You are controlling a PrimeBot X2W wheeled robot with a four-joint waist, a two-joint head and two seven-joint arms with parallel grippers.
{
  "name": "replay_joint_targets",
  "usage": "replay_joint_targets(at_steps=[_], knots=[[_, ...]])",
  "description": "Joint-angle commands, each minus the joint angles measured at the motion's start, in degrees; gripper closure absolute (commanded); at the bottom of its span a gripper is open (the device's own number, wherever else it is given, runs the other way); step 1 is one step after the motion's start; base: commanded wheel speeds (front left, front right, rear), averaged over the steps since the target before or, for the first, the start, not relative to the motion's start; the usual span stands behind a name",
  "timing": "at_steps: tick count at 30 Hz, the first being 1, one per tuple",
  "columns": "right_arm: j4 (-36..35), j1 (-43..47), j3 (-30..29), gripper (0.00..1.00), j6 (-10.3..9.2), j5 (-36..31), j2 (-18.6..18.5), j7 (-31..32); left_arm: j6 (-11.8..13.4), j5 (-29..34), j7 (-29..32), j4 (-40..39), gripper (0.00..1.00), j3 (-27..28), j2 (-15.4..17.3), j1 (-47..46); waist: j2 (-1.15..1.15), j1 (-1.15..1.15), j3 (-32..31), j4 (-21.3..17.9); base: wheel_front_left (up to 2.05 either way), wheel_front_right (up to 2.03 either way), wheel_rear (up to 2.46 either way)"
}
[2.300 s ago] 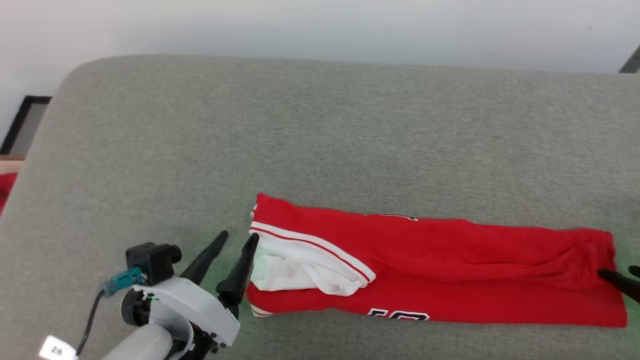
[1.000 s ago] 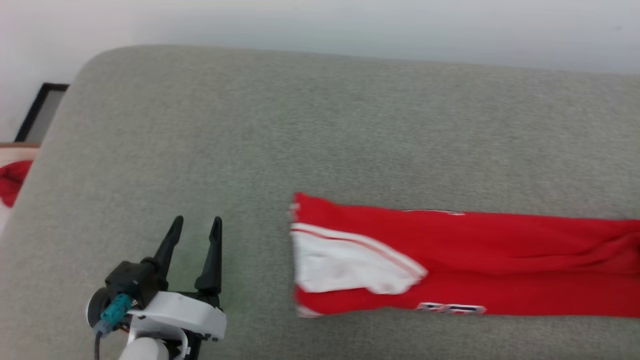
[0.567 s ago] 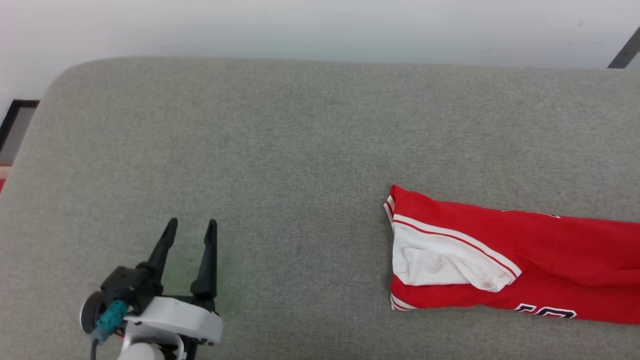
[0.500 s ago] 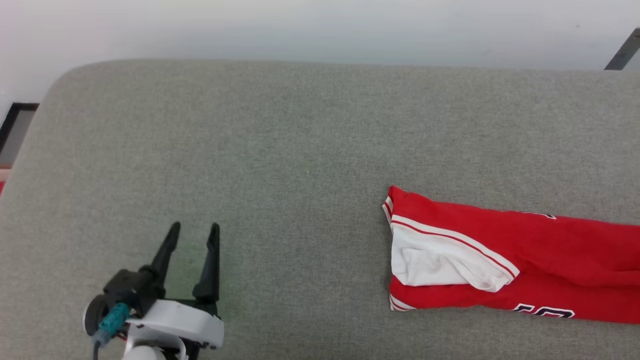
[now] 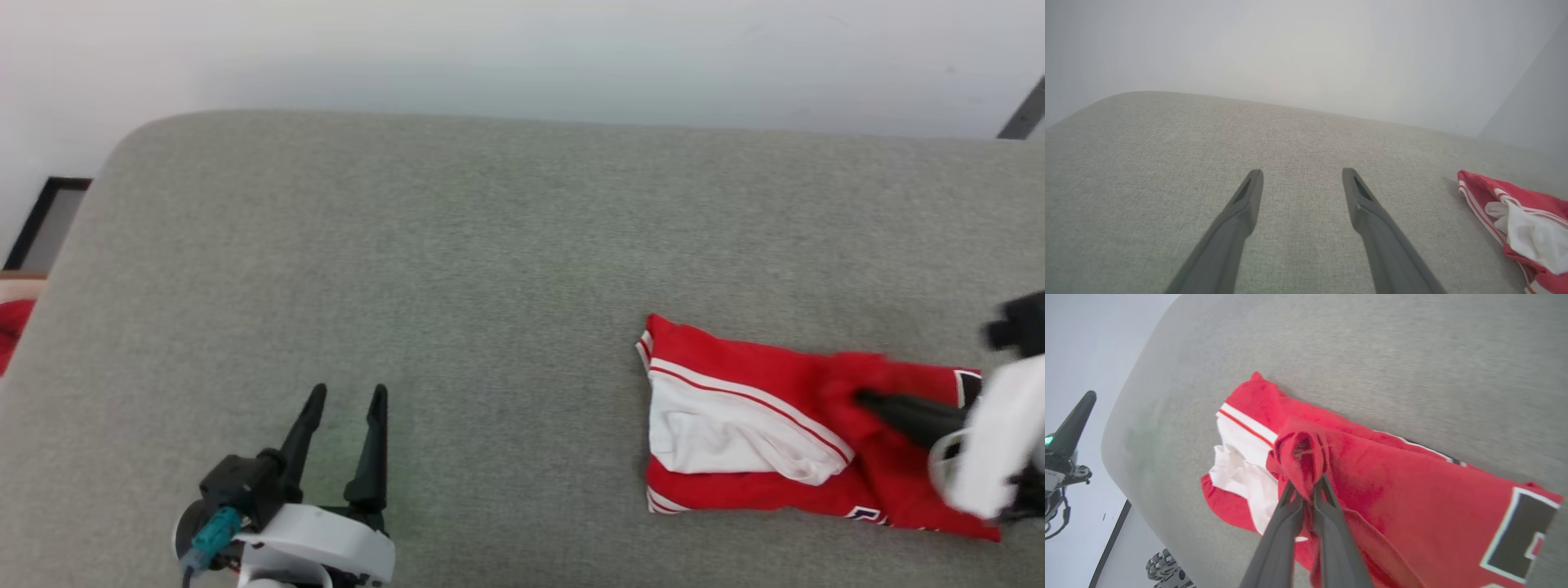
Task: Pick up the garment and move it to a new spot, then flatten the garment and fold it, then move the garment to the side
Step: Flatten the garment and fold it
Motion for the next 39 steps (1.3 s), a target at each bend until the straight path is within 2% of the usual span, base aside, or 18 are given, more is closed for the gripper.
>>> replay_joint_targets(at_steps=[1,5,12,17,22,23,24,25,26,34,39], knots=[[-0.7,-0.5,0.4,1.0,-0.02,-0.9,1.3,0.6,-0.1,-0.4,-0.2,0.0,0.0,-0.1,-0.1,-0.5,0.0,0.0,0.0,1.1,0.0,0.0,0.0],[-1.9,-3.6,1.1,1.0,-0.02,-5.2,7.6,3.5,-0.1,-1.3,-0.2,0.3,0.0,-1.2,-0.4,-0.6,0.0,0.0,0.3,3.1,0.0,0.0,0.0],[3.2,-8.3,1.6,1.0,-0.02,-12.1,15.9,6.7,-0.1,-2.3,-0.2,0.6,0.0,-2.6,-0.8,-1.4,0.0,0.0,1.5,7.2,0.0,0.0,0.0],[8.5,-8.7,1.4,1.0,-0.02,-15.3,17.7,6.8,-0.1,-2.8,-0.2,0.9,0.0,-2.9,-1.2,-2.1,0.0,0.0,2.4,9.2,0.0,0.0,0.0],[12.2,-8.2,1.9,1.0,-0.02,-16.4,19.6,4.9,-0.1,-2.9,-0.2,1.2,0.0,-2.8,-1.5,-1.9,0.0,0.0,2.4,9.4,0.0,0.0,0.0],[12.6,-8.2,2.2,0.95,-0.02,-16.4,19.8,4.7,-0.1,-2.9,-0.2,1.4,0.0,-2.6,-1.5,-1.8,0.0,0.0,2.2,9.2,0.0,0.0,0.0],[12.8,-8.3,2.4,0.74,-0.02,-16.3,20.1,4.3,-0.1,-2.8,-0.2,1.6,0.0,-2.6,-1.6,-1.7,0.0,0.0,2.0,8.9,0.0,0.0,0.0],[12.9,-8.4,2.5,0.34,-0.02,-16.1,20.5,3.9,-0.1,-2.8,-0.2,1.7,0.0,-2.5,-1.5,-1.8,0.0,0.0,1.8,8.6,0.0,0.0,0.0],[12.9,-8.5,2.8,0.0,-0.02,-15.8,20.8,3.6,-0.1,-2.7,-0.2,1.8,0.0,-2.4,-1.4,-1.7,0.0,0.0,1.4,8.2,0.0,0.0,0.0],[11.4,-8.5,3.0,0.0,-0.02,-13.5,20.2,1.2,-0.1,-3.1,-0.2,2.4,0.0,-2.9,0.6,-1.4,0.0,0.0,-1.3,3.2,0.0,0.0,0.0],[10.5,-6.8,3.0,0.0,-0.02,-12.2,18.4,-4.5,-0.1,-3.9,-0.2,3.4,0.0,-3.7,1.4,-2.0,0.0,0.0,-2.3,-0.3,0.0,0.0,0.0]])
